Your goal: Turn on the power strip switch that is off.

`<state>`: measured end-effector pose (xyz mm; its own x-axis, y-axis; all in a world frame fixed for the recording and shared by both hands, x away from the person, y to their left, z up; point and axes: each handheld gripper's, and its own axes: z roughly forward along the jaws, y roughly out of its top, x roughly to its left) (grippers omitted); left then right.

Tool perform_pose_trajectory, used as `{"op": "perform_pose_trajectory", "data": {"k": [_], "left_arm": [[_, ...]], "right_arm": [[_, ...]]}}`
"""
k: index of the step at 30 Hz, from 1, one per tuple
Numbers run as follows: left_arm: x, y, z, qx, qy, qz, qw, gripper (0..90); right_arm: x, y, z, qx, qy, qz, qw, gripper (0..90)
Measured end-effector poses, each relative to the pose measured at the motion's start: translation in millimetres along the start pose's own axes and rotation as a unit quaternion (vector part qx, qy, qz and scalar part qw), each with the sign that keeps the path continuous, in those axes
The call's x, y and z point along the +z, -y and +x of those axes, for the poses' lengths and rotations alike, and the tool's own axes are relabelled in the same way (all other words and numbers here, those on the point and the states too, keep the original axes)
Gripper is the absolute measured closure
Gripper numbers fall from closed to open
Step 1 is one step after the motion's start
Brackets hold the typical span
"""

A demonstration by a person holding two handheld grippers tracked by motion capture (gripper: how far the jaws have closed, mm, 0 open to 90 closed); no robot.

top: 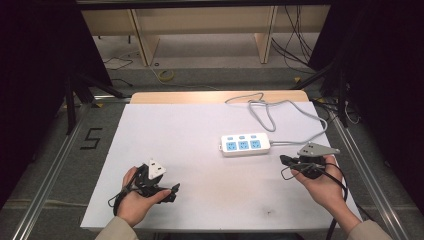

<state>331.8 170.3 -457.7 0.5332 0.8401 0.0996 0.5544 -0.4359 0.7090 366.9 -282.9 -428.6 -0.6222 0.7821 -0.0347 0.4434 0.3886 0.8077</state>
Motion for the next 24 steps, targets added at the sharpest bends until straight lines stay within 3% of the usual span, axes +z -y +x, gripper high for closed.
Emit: {"op": "perform_pose_trajectory", "data": {"k": [24], "left_arm": [[0.8, -0.7, -0.7, 0.000, 0.002, 0.000, 1.0000, 5.0]], "right_arm": [[27.3, -20.6, 1.2, 0.004, -0.006, 0.013, 0.9999, 90.0]]}}
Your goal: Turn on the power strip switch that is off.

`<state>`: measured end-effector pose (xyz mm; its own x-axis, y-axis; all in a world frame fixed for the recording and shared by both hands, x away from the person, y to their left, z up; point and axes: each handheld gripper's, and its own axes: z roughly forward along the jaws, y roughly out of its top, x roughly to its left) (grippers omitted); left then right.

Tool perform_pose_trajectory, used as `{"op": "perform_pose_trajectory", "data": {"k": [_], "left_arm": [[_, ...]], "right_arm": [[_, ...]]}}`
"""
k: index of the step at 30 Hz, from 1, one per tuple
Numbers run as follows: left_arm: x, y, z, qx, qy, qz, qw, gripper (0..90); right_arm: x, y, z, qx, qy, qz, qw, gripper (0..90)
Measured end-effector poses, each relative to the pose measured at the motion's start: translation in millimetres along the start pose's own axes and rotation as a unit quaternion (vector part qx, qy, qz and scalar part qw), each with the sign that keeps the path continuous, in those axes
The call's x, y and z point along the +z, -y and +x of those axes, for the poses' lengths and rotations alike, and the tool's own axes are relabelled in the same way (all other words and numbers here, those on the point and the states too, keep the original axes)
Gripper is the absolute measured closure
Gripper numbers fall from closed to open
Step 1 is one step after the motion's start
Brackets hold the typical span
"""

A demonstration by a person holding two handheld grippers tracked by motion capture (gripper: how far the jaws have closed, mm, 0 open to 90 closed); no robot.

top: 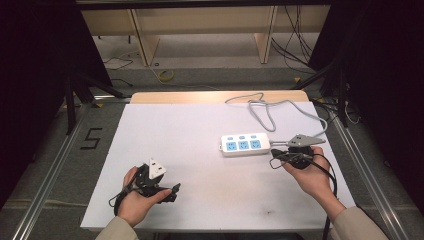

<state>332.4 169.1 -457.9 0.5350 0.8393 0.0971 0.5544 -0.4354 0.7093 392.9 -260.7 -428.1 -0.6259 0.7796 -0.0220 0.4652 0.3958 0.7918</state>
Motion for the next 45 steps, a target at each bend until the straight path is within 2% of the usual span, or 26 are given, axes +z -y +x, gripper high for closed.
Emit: {"op": "perform_pose_trajectory", "data": {"k": [9, 23, 45], "left_arm": [[0.8, -0.2, -0.8, 0.002, 0.002, 0.002, 1.0000, 5.0], [1.9, -0.7, -1.6, 0.002, 0.003, 0.001, 1.0000, 5.0], [2.5, -0.6, -1.2, 0.005, 0.005, 0.001, 1.0000, 5.0]], "right_arm": [[12.8, -9.7, 3.8, -0.003, 0.000, 0.006, 1.0000, 90.0], [26.4, -15.7, 1.7, 0.004, 0.001, 0.014, 0.9999, 90.0], [44.8, -24.6, 0.5, 0.003, -0.002, 0.023, 0.9997, 90.0]]}}
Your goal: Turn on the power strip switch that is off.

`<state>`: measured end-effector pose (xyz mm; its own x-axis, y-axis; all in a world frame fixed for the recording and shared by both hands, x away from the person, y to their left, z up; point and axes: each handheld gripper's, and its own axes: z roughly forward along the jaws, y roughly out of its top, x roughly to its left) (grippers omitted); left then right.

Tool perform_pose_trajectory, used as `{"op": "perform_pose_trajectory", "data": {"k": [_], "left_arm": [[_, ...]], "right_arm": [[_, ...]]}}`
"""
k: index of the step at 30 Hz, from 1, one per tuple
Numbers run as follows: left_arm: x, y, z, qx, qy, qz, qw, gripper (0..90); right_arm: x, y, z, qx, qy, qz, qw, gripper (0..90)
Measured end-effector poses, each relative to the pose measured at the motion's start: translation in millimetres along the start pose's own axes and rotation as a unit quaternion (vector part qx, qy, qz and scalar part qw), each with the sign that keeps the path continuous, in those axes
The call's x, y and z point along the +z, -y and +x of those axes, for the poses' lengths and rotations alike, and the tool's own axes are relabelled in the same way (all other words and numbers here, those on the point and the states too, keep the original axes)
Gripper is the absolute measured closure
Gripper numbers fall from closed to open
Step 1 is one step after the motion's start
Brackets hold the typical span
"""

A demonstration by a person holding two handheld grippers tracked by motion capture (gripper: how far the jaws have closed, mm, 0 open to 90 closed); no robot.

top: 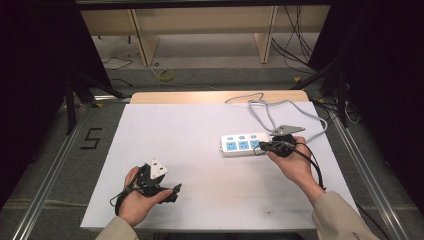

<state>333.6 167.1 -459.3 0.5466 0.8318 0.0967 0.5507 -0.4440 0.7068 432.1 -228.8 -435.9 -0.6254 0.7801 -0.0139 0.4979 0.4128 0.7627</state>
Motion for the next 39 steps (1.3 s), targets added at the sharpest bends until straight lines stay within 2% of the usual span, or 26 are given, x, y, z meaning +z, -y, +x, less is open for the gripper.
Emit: {"op": "perform_pose_trajectory", "data": {"k": [39], "left_arm": [[0.0, 0.4, -0.9, 0.002, 0.002, 0.001, 1.0000, 5.1]], "right_arm": [[31.3, -25.7, -0.5, 0.001, 0.005, 0.015, 0.9999, 90.0]]}}
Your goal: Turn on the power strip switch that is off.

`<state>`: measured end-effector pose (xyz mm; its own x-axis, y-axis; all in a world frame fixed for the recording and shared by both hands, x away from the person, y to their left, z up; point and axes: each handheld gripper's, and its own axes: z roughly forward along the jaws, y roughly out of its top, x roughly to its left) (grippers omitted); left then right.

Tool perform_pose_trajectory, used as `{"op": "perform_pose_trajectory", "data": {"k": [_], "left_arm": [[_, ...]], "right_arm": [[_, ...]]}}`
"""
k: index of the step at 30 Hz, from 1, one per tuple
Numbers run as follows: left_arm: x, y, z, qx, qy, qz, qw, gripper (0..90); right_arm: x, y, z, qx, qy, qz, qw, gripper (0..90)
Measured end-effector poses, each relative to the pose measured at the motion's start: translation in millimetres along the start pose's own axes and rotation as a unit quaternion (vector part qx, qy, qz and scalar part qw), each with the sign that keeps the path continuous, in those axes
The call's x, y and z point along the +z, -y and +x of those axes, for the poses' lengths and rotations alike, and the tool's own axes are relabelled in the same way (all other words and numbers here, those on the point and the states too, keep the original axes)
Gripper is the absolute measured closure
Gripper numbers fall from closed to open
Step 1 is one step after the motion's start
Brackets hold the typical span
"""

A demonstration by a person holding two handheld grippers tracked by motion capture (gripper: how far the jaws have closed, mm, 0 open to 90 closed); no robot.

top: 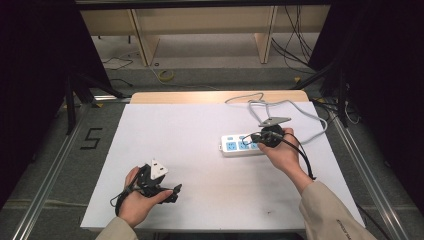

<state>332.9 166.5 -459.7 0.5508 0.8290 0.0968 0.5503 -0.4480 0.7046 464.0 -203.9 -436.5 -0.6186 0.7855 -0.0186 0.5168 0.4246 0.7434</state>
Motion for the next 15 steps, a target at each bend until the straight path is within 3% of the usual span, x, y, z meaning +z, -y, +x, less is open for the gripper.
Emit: {"op": "perform_pose_trajectory", "data": {"k": [15], "left_arm": [[0.1, 0.2, -0.1, 0.000, 0.000, 0.000, 1.0000, 5.1]], "right_arm": [[11.3, -4.4, -1.7, 0.000, 0.004, 0.009, 1.0000, 90.0]]}}
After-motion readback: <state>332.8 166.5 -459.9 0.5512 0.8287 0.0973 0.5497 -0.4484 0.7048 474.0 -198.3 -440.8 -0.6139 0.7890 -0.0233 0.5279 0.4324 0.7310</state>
